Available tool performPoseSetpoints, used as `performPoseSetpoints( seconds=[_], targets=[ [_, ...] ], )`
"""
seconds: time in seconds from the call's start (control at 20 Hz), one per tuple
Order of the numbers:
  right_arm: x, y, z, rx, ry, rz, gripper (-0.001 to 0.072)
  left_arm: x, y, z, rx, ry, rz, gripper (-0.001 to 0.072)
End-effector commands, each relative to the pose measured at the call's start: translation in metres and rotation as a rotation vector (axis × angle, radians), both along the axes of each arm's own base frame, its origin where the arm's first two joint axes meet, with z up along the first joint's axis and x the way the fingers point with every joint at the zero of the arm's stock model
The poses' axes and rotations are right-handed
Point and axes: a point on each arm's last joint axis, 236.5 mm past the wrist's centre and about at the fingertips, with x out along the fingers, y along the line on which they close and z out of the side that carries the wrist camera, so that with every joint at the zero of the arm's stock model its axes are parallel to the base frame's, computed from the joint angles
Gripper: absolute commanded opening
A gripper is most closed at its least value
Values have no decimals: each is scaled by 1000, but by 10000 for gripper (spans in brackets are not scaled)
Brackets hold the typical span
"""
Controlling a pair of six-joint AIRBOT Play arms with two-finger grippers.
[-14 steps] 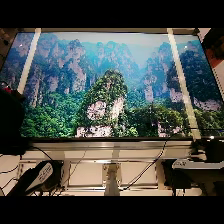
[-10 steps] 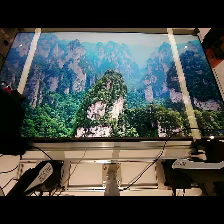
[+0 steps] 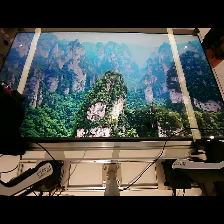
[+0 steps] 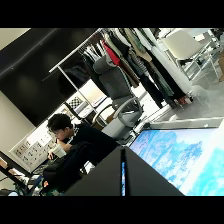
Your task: Fold the clothes and pants, and hang the long-sleeved shirts on hangers.
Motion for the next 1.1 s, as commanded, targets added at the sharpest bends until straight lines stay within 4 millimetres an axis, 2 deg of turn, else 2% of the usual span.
performPoseSetpoints(
  seconds=[0.0,0.15,0.25,0.6,0.65,0.7,0.8,0.85,0.9,0.95,1.05],
  targets=[
    [0,1,1,0,-1,1,30,13,15,-6,59,12,-24,669],
    [0,1,0,-1,-1,1,30,24,26,5,129,-22,-52,668],
    [0,1,1,-1,-1,1,30,27,27,5,134,-30,-60,668],
    [0,1,0,-1,-1,1,29,18,27,-33,78,101,-30,666],
    [0,1,1,0,-1,1,30,18,27,-38,72,117,-28,640],
    [0,1,1,0,-1,1,29,18,27,-42,68,126,-28,523],
    [0,1,0,-1,-1,1,30,19,28,-47,63,136,-29,180],
    [0,1,1,0,-1,1,30,19,28,-47,63,138,-30,127],
    [0,1,1,-1,-1,1,30,19,28,-47,63,138,-29,113],
    [0,1,0,-1,-1,1,29,19,28,-47,64,137,-29,29],
    [0,1,1,-1,-2,1,29,19,28,-45,64,129,-26,27]
  ],
)
